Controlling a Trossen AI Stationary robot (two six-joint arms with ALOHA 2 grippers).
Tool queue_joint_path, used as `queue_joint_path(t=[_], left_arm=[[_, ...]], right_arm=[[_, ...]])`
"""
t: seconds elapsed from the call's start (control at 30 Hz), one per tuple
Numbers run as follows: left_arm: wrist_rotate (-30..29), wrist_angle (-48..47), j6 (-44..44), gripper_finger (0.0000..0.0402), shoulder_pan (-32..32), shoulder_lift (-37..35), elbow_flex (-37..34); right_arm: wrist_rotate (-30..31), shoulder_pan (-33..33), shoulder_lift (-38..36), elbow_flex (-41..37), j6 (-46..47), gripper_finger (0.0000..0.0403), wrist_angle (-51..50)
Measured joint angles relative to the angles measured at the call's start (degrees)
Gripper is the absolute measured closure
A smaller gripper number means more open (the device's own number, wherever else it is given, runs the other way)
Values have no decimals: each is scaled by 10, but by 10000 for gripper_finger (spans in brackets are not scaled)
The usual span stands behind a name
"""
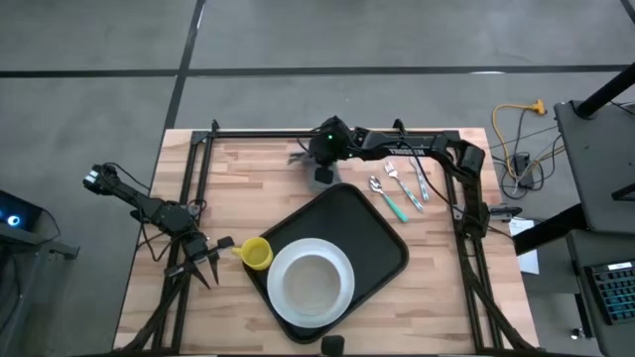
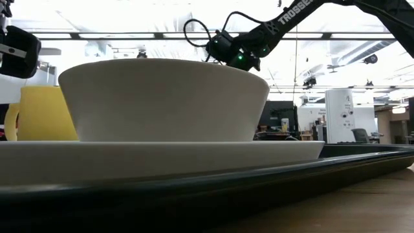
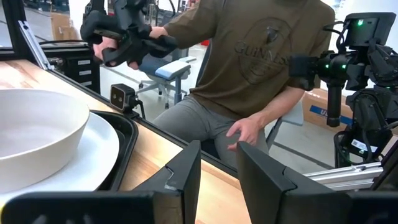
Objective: Set up tray
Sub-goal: Put the gray napkin on the black tray to the right of the white plate
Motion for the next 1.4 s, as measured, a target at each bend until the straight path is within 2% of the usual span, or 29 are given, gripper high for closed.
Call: queue_joint_path(t=[0.13, 0.37, 0.63, 0.9, 1.03, 1.13, 1.4], left_arm=[[0, 0, 0, 313, 0, 0, 0], [2, 0, 0, 313, 0, 0, 0], [2, 0, 0, 313, 0, 0, 0], [2, 0, 0, 313, 0, 0, 0], [2, 0, 0, 313, 0, 0, 0], [2, 0, 0, 313, 0, 0, 0], [2, 0, 0, 313, 0, 0, 0]], right_arm=[[-35, 0, -8, -2, -5, 394, 20], [-45, -11, -39, -3, -20, 395, 30], [-117, -49, -74, -7, -40, 395, 41], [-268, -95, -76, -7, -18, 395, 118], [-382, -102, -76, -13, -20, 395, 84], [-420, -101, -76, -31, -34, 395, 40], [-575, -100, -76, -128, -32, 394, 41]])
